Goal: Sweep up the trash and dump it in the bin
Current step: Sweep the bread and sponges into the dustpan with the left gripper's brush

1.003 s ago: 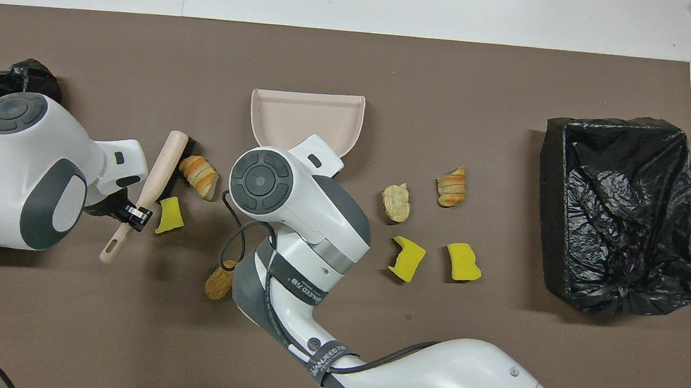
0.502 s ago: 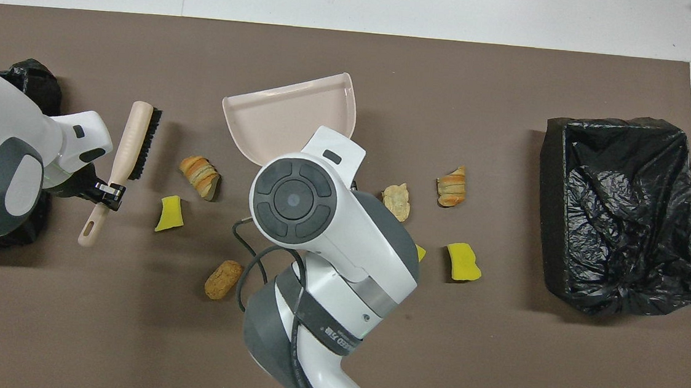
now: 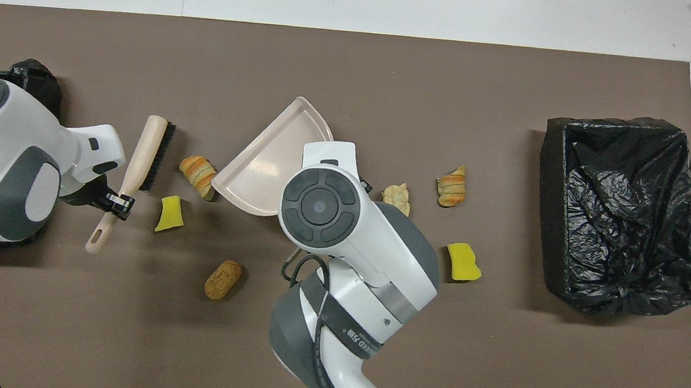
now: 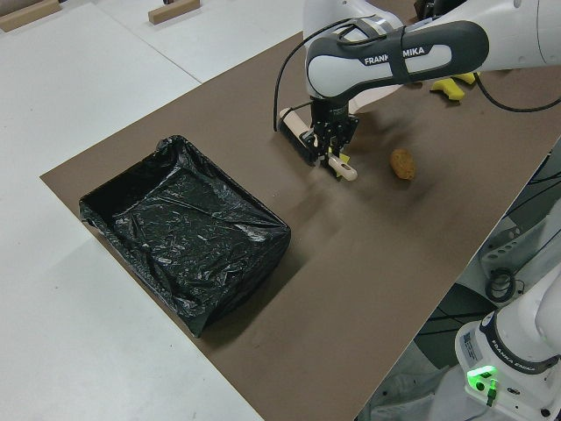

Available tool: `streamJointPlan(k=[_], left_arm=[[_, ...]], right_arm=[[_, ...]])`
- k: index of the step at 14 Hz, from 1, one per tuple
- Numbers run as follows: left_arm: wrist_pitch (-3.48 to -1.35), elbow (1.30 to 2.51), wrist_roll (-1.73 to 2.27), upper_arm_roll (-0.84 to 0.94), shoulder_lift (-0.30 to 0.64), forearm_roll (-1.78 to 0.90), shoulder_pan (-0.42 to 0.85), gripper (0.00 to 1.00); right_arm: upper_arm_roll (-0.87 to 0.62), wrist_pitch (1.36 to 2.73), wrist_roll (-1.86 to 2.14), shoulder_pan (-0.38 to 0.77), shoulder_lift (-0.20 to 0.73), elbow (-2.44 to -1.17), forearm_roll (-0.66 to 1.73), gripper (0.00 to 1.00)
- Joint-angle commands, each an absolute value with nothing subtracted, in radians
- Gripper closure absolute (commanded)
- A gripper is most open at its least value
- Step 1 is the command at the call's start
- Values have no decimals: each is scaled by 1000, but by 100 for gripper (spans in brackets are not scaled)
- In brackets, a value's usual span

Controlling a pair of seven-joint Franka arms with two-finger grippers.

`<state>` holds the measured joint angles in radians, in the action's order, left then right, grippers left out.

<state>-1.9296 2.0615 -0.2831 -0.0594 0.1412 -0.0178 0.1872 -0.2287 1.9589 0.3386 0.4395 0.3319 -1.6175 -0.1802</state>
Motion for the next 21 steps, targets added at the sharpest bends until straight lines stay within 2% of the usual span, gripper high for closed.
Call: streamJointPlan(k=[1, 5, 9, 16, 18, 21], left_arm=[[-1927, 2127, -299, -67, 92, -15, 276, 100], [-1856, 2158, -299, -66, 60, -15, 343, 100], [-1792, 2120, -223, -67, 55, -15, 362, 100], [-1758, 2088, 252, -77, 9, -15, 345, 100], [-1700, 2092, 337, -77, -17, -14, 336, 100], [-1664, 2131, 675, -68, -49, -15, 354, 100]], right_arm=[[-239, 1979, 594, 396, 295, -1681, -166, 100], [-238, 1993, 859, 353, 278, -1736, -166, 100], [-238, 2040, 946, 345, 270, -1791, -167, 100], [-236, 2117, 983, 336, 270, -1844, -172, 100], [-238, 2114, 986, 337, 270, -1842, -172, 100], [-238, 2114, 974, 341, 275, -1835, -170, 100]])
